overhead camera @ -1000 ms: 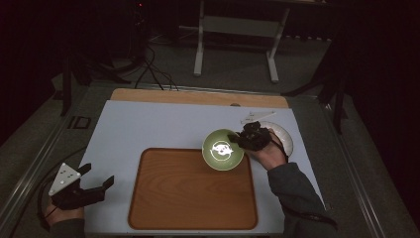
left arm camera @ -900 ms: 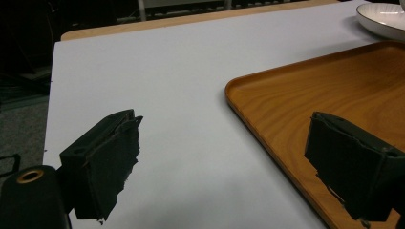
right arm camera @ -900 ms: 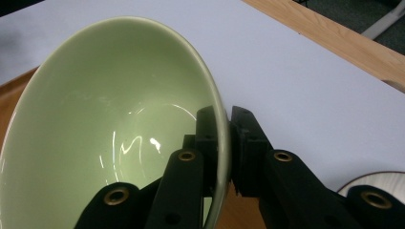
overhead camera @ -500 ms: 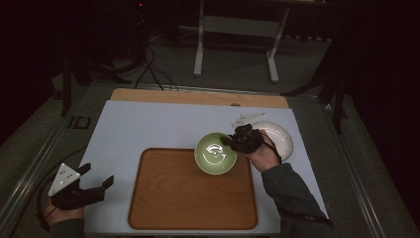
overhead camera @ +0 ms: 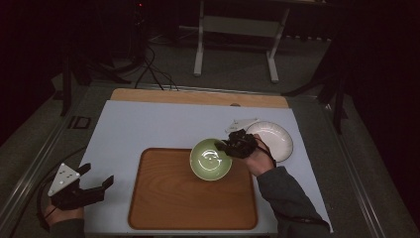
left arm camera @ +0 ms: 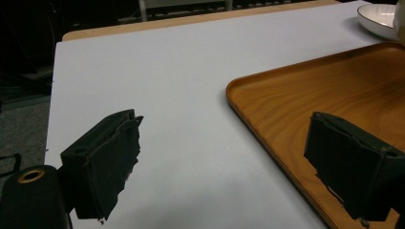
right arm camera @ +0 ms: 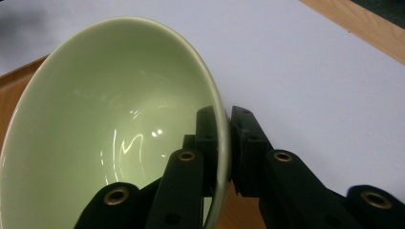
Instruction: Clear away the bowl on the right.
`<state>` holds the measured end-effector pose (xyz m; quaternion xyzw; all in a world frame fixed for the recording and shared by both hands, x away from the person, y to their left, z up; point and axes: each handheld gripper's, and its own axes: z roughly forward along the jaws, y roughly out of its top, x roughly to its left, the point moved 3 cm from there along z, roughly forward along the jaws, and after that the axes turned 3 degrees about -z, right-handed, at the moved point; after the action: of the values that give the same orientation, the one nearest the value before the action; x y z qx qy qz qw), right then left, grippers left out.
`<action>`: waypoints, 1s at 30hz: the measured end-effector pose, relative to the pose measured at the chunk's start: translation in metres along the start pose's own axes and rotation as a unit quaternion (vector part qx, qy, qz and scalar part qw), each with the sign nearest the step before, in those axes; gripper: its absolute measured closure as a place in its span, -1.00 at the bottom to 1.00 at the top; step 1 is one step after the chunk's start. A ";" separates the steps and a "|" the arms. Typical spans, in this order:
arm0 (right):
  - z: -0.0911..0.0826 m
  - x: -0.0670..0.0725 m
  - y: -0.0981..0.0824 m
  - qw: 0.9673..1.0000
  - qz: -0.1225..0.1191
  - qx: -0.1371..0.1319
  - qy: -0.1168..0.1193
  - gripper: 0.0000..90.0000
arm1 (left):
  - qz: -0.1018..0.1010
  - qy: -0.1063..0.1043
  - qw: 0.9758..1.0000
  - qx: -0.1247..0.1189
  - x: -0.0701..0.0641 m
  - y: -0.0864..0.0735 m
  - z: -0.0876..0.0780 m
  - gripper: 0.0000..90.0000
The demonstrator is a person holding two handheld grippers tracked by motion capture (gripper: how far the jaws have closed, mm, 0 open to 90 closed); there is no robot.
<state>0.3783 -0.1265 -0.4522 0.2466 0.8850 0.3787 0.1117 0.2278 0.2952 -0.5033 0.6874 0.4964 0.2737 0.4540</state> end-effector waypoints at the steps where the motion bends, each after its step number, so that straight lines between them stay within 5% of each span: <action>1: 0.001 0.001 0.000 1.000 -0.002 0.000 0.001 0.83 | 0.000 0.000 1.000 0.000 0.000 0.000 0.000 -0.74; 30: 0.013 0.014 -0.002 0.999 -0.011 0.003 0.032 0.83 | -0.001 0.002 1.000 -0.002 0.001 0.000 0.000 -0.74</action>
<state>0.3708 -0.1126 -0.4628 0.2244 0.8921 0.3825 0.0868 0.2277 0.2958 -0.5033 0.6857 0.4974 0.2752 0.4545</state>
